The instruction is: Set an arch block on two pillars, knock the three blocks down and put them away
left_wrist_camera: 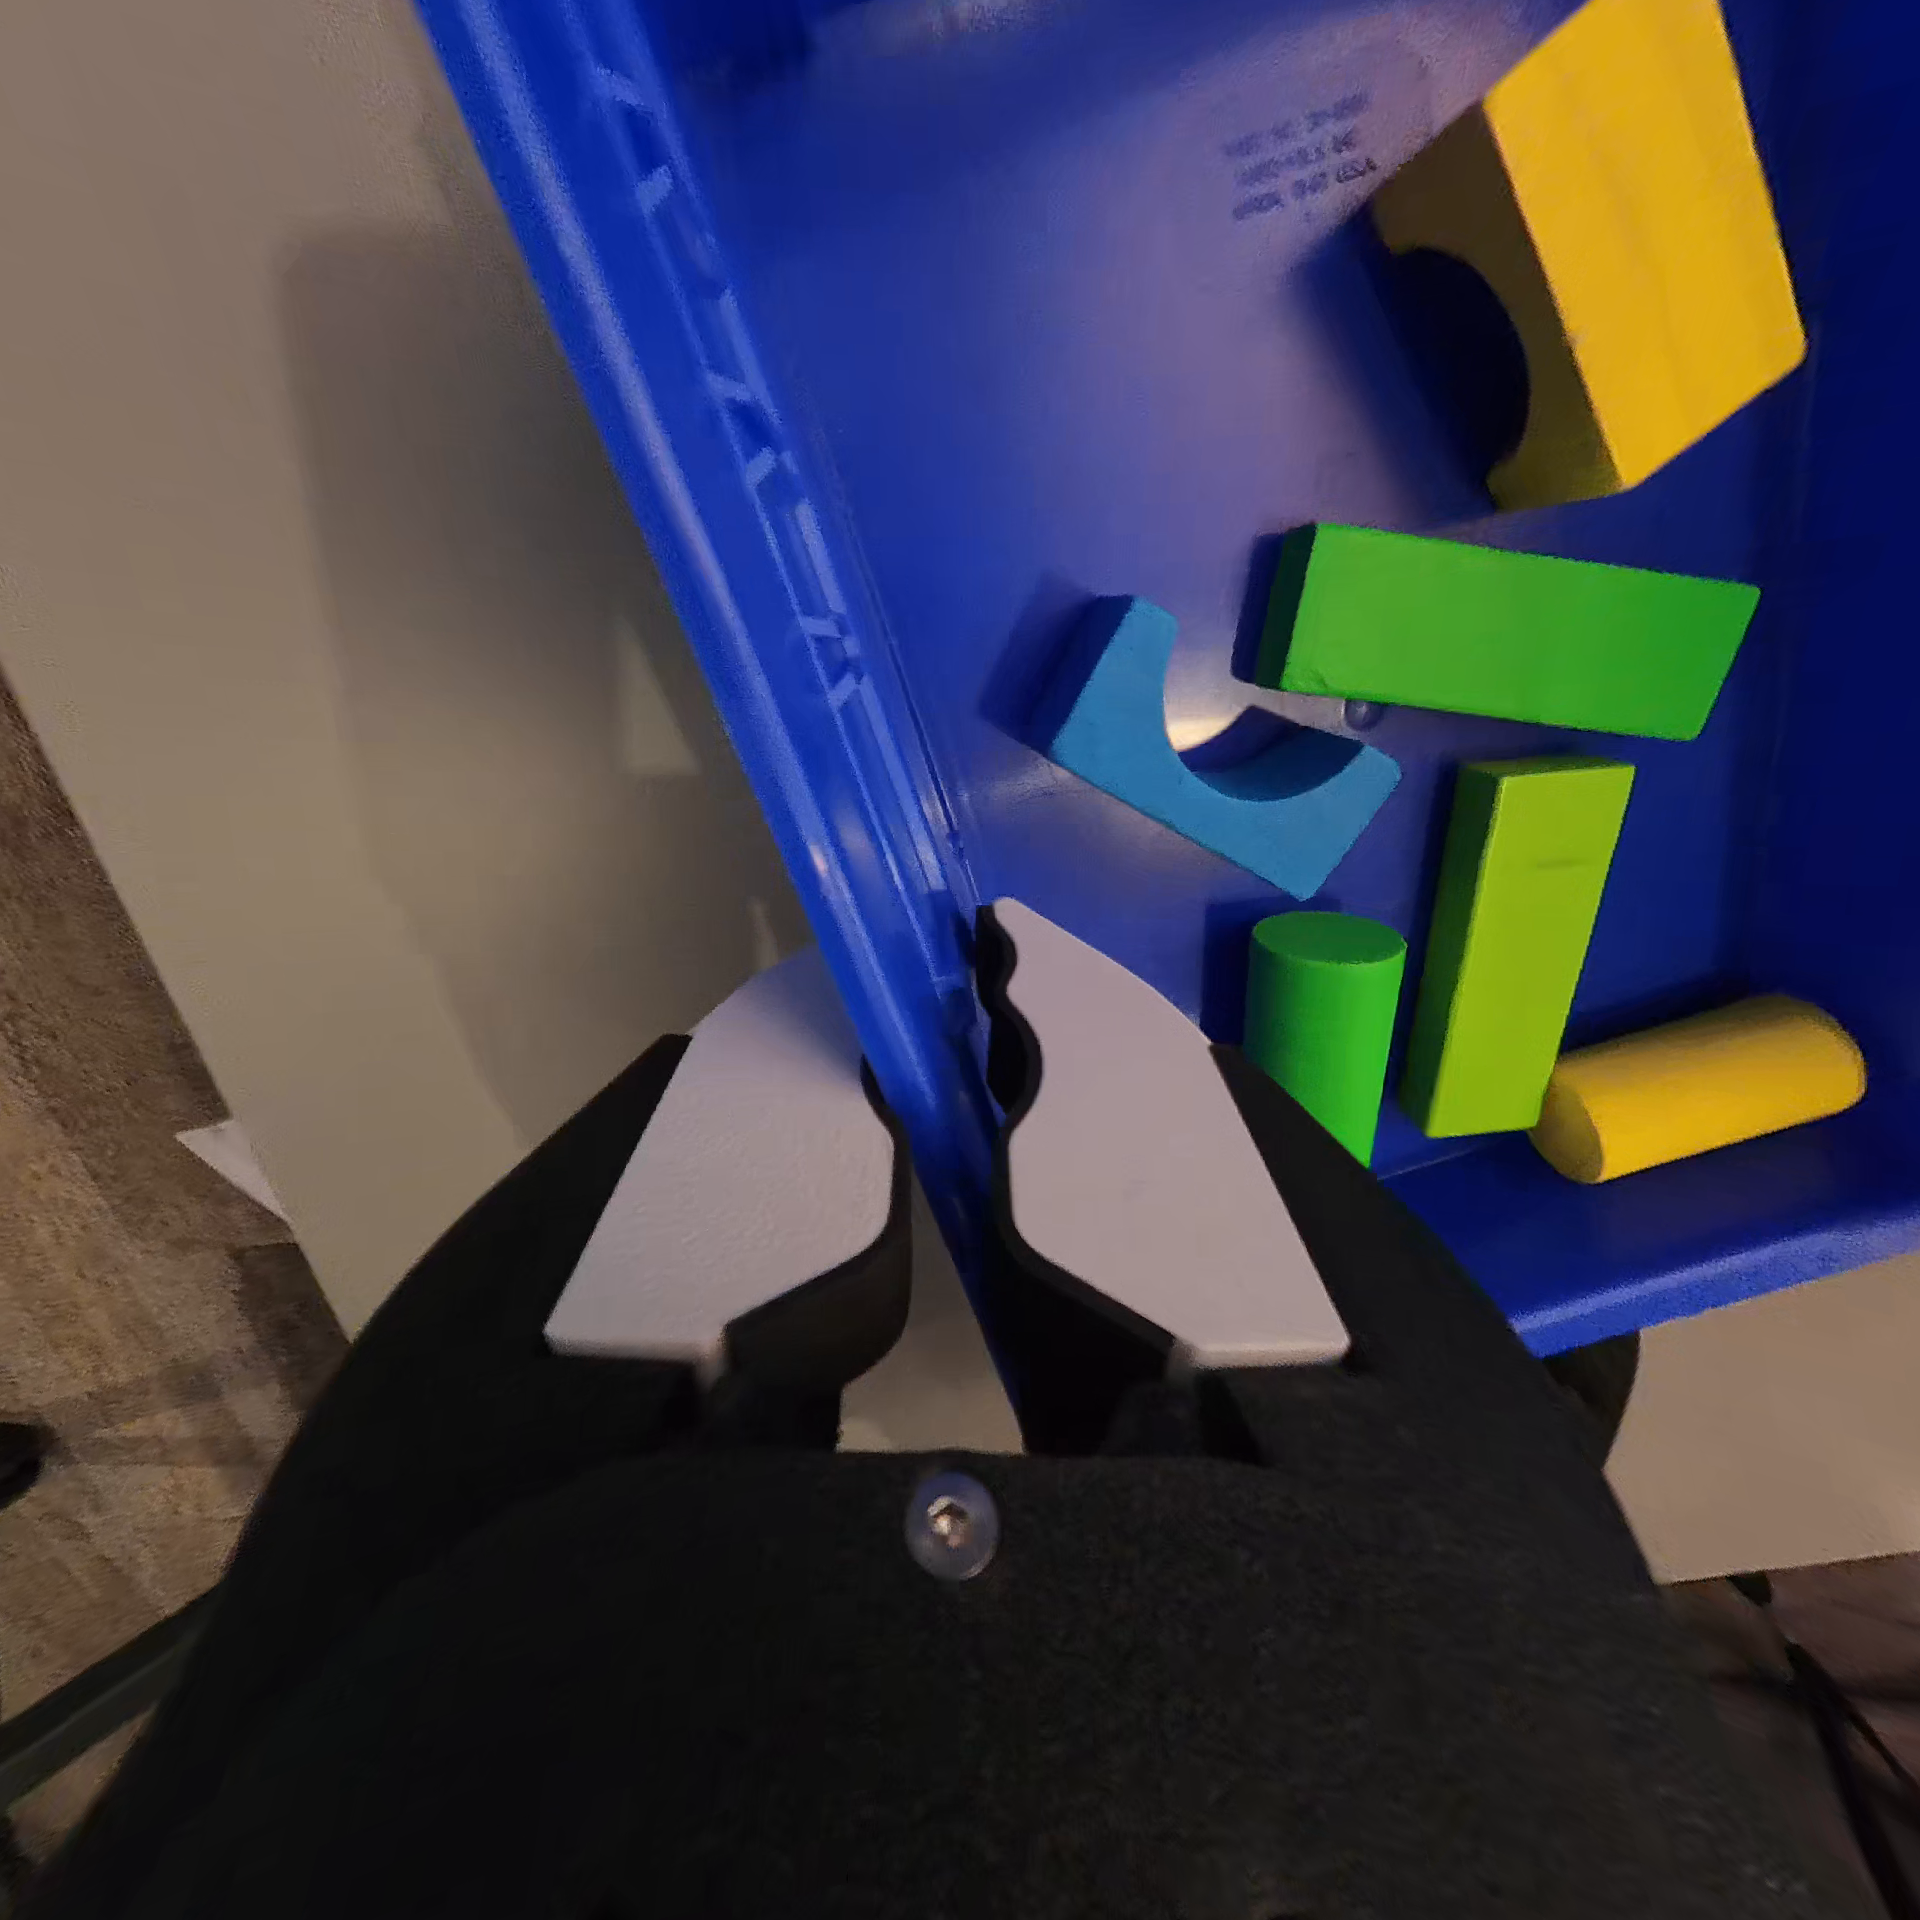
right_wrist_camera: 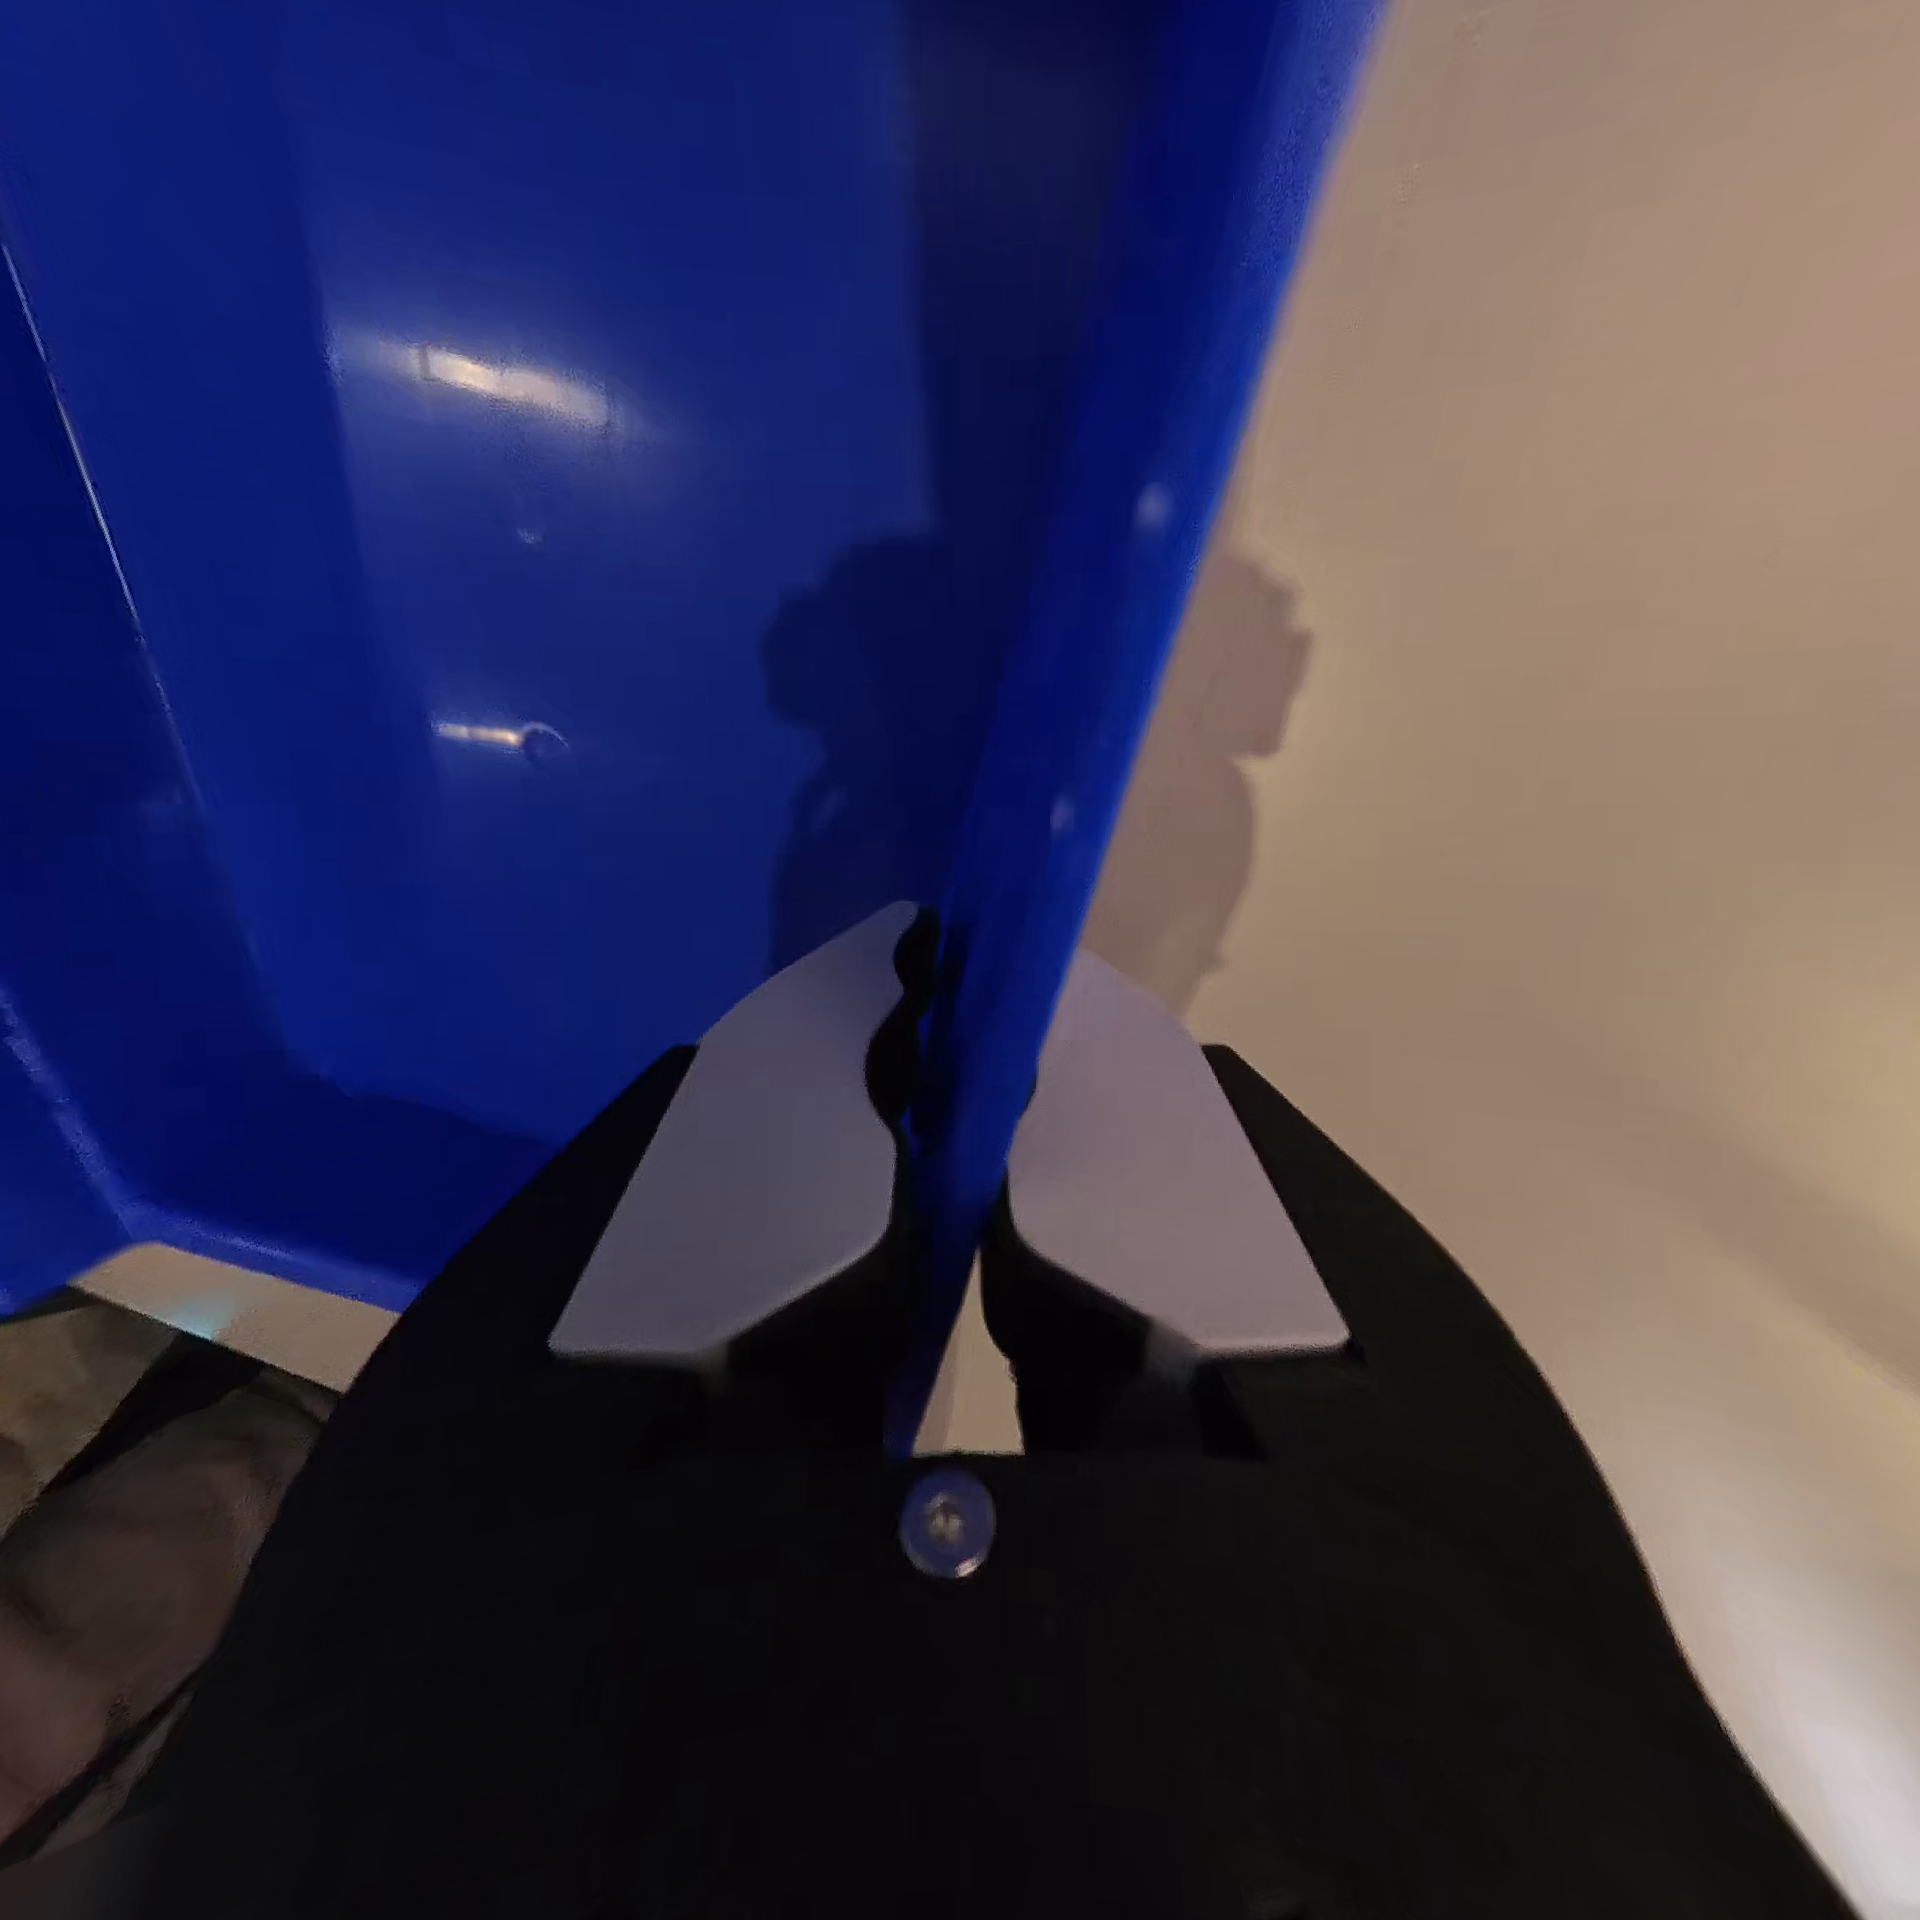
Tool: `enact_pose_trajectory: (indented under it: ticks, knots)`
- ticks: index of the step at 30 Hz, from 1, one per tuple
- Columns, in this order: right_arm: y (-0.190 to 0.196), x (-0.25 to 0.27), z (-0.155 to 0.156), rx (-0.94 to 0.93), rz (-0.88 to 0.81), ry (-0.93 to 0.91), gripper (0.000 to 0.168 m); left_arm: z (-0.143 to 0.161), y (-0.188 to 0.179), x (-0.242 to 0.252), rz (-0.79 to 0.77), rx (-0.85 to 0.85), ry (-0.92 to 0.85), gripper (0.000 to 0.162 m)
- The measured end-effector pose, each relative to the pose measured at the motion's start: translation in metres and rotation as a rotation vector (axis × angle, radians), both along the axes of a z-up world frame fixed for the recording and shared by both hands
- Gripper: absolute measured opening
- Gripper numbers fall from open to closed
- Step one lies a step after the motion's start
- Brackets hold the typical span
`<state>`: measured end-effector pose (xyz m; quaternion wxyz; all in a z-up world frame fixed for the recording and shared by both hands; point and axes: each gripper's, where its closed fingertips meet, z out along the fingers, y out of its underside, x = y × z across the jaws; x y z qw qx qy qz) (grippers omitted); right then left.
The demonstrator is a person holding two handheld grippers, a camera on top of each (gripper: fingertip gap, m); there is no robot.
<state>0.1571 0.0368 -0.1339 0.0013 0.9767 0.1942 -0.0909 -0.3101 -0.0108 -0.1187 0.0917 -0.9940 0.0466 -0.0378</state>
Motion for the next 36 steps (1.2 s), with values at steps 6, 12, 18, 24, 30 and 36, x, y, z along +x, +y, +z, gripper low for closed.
enact_pose_trajectory:
  ticks: [6, 12, 18, 24, 30, 36]
  knots:
    - [0.007, 0.084, -0.001, 0.007, -0.059, -0.012, 0.006, 0.000, 0.015, 0.030, -0.057, 0.004, 0.008, 0.007]
    - [0.001, 0.197, -0.002, 0.001, -0.219, -0.018, 0.006, 0.000, 0.026, 0.045, -0.065, 0.021, -0.002, 0.006]
    - [-0.011, 0.297, -0.003, 0.001, -0.341, -0.033, 0.007, 0.000, 0.026, 0.046, -0.047, 0.020, -0.030, 0.006]
    - [-0.024, 0.354, -0.004, -0.010, -0.400, -0.035, 0.007, 0.001, 0.027, 0.046, -0.046, 0.023, -0.012, 0.006]
    - [-0.030, 0.363, -0.004, -0.002, -0.403, -0.040, 0.007, 0.001, 0.027, 0.047, -0.044, 0.034, -0.035, 0.006]
    - [-0.029, 0.363, -0.005, 0.017, -0.403, -0.032, 0.006, 0.001, 0.025, 0.046, -0.005, 0.030, -0.099, 0.005]
